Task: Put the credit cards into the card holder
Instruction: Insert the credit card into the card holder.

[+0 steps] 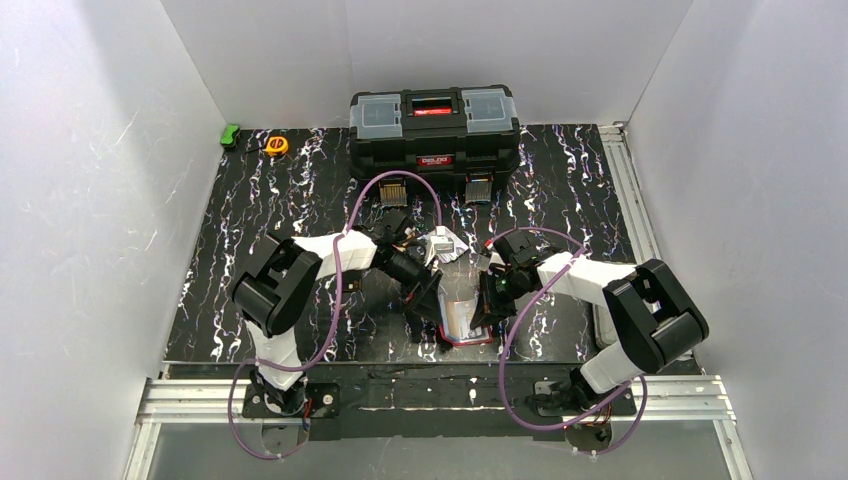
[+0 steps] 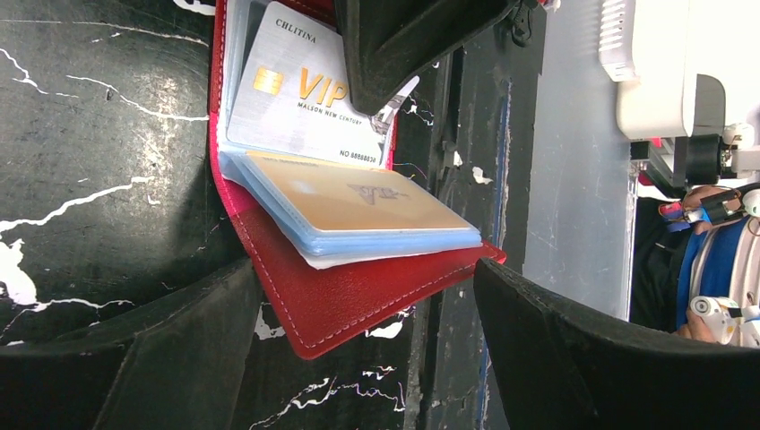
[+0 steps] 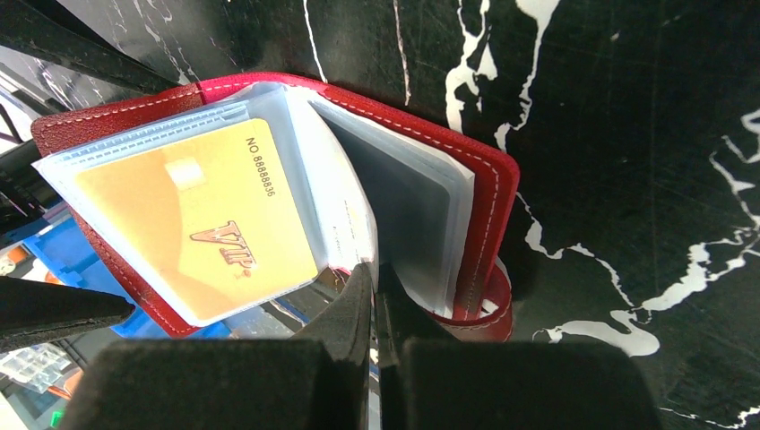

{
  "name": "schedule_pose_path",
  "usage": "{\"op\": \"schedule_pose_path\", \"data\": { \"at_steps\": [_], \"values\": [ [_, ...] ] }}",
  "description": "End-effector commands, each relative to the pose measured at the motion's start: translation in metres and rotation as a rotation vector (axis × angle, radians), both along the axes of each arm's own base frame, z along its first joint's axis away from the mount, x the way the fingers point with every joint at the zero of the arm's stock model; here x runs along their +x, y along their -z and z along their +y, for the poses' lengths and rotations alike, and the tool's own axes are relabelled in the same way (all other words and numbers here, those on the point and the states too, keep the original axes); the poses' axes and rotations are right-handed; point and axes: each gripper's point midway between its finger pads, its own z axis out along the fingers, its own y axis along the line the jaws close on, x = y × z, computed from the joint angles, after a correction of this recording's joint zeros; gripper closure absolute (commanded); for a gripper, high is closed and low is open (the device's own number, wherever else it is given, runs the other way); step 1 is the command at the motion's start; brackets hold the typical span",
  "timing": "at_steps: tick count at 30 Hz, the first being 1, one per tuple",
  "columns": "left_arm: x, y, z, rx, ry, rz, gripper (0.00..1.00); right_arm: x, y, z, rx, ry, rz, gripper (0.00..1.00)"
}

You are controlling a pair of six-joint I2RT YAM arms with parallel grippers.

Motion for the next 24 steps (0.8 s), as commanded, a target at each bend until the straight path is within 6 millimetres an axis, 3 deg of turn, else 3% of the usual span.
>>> {"op": "schedule_pose_path", "data": {
  "at_steps": [1, 9, 21, 24],
  "values": [
    [-0.005, -0.012, 0.0, -0.02, 0.007, 0.014, 0.15, -0.01, 0.032, -0.029, -0.175, 0.024, 0.017, 0.99],
    [0.003, -0.019, -0.01, -0.025, -0.053, 0.052, 0.29, -0.01, 0.032, -0.029, -0.174, 0.029, 0.014, 0.99],
    [-0.006, -0.021, -0.003, 0.034, -0.109, 0.124, 0.33, -0.01, 0.032, -0.029, -0.172, 0.032, 0.012, 0.99],
    [-0.005, -0.016, 0.0, 0.065, -0.133, 0.122, 0.4, -0.008, 0.031, -0.028, -0.171, 0.032, 0.009, 0.99]
  ]
}}
